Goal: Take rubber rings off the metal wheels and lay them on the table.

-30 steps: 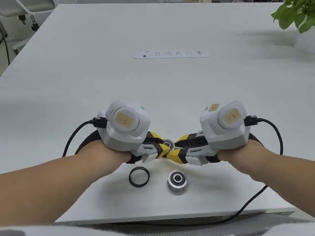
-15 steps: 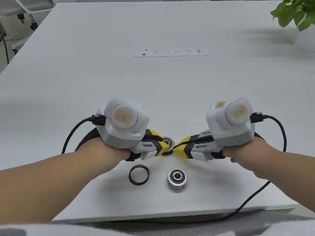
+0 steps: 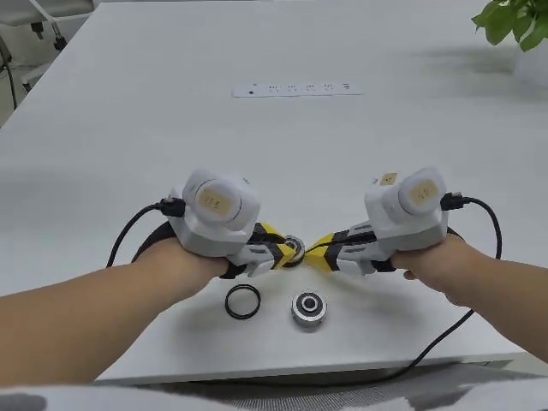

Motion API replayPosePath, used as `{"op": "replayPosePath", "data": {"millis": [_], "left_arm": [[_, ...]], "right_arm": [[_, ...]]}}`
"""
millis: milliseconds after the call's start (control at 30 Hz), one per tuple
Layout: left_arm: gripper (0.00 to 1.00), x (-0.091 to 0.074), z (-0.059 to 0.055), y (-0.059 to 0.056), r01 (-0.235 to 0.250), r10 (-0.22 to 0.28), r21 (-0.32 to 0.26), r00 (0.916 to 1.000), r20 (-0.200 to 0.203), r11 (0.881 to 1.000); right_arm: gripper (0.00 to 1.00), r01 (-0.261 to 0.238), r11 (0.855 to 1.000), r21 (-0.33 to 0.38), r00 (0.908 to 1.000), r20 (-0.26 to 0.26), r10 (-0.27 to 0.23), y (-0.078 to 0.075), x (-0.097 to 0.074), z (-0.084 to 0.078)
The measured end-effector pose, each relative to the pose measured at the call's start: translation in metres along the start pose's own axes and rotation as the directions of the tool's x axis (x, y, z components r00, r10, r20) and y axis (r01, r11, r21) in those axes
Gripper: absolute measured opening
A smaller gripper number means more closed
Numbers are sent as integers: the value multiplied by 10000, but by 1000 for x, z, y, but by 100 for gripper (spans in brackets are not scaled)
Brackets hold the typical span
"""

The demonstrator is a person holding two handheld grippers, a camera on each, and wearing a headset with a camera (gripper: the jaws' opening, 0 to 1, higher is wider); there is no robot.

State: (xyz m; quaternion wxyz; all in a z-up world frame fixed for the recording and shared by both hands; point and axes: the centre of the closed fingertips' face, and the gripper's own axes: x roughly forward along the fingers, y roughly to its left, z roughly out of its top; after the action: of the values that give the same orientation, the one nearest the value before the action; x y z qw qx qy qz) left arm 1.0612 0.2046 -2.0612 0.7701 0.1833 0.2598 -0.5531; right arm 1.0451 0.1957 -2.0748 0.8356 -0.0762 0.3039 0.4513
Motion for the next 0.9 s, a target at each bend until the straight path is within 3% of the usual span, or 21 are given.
{"op": "replayPosePath", "data": {"millis": [133, 233, 400, 533, 700, 900], "left_arm": [[6, 0, 0, 0, 23, -23, 14, 10000, -5, 10000], [6, 0, 0, 0, 26, -26, 21, 10000, -2, 10000], [6, 0, 0, 0, 30, -30, 28, 10000, -5, 10000], [6, 0, 0, 0, 28, -28, 26, 10000, -11, 10000], [6, 0, 0, 0, 25, -25, 19, 10000, -17, 10000], [6, 0, 0, 0, 22, -22, 7, 10000, -26, 10000]], "right_arm": [[2, 166, 9975, -681, 9998, -117, -174, -2, 0, 0], [16, 5, 9984, -567, 9999, 144, 3, 0, -1, 3], [23, -6, 9965, -837, 9997, 223, 25, 3, 4, 7], [23, 124, 9965, -827, 9997, 219, -106, 3, 8, 7], [24, 235, 9997, -60, 9986, 479, -232, 1, 11, 8], [23, 228, 9997, 13, 9984, 526, -229, 1, 12, 9]]}}
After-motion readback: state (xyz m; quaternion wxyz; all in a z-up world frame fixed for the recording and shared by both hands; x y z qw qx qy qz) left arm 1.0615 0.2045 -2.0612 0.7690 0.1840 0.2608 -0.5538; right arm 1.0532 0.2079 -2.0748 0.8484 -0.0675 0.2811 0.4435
